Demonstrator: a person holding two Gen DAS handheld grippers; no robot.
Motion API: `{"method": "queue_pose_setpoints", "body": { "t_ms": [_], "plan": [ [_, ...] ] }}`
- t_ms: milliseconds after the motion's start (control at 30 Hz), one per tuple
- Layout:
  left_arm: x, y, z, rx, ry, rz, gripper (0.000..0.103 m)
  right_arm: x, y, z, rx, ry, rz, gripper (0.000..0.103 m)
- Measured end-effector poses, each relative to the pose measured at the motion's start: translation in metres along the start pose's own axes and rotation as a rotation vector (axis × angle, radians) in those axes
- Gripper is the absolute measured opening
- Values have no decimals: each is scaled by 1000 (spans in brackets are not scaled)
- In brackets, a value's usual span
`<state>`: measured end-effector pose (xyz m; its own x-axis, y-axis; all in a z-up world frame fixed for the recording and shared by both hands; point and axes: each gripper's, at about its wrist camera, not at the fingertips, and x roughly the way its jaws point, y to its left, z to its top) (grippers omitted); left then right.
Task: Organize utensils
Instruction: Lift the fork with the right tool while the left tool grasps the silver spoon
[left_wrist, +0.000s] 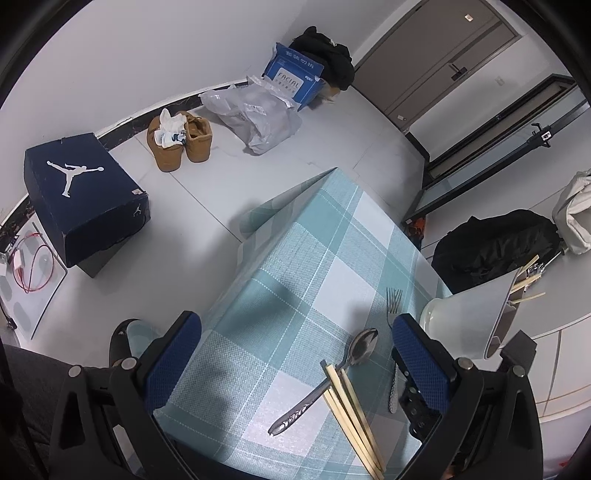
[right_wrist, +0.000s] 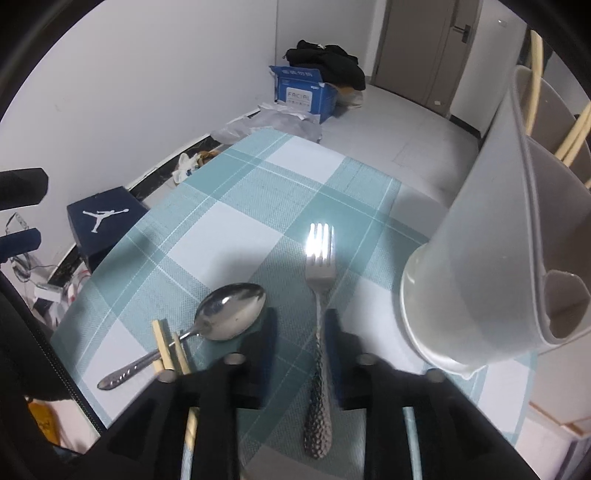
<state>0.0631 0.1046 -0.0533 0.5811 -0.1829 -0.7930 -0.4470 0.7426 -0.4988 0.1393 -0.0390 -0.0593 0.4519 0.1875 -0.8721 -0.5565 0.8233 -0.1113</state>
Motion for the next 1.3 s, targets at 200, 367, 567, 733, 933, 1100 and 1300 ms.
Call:
{"method": "queue_pose_setpoints", "body": {
  "t_ms": [200, 367, 567, 733, 933, 1100, 1300],
  "plan": [
    [-1, 3, 1, -15, -1, 4, 102, 21, 4, 21, 1, -10, -60, 40],
    [-1, 5, 3, -27, 4, 3, 102, 45, 1, 35, 27, 20, -89, 40],
    [1, 7, 5, -33, 7, 4, 102, 54, -11, 42, 99, 27, -60, 39],
    [4, 4, 5, -15, 8, 25, 102, 53, -18, 41, 137, 32, -1, 21],
    [6, -4, 3, 28, -1, 42, 102, 24, -12, 33, 115, -40, 36, 21],
    [18, -25, -4, 174, 44, 60, 102, -23, -16, 19, 89, -132, 54, 21],
    [32, -67, -22, 463, 92, 90, 102, -67, -31, -3, 105, -203, 63, 21]
  ]
}}
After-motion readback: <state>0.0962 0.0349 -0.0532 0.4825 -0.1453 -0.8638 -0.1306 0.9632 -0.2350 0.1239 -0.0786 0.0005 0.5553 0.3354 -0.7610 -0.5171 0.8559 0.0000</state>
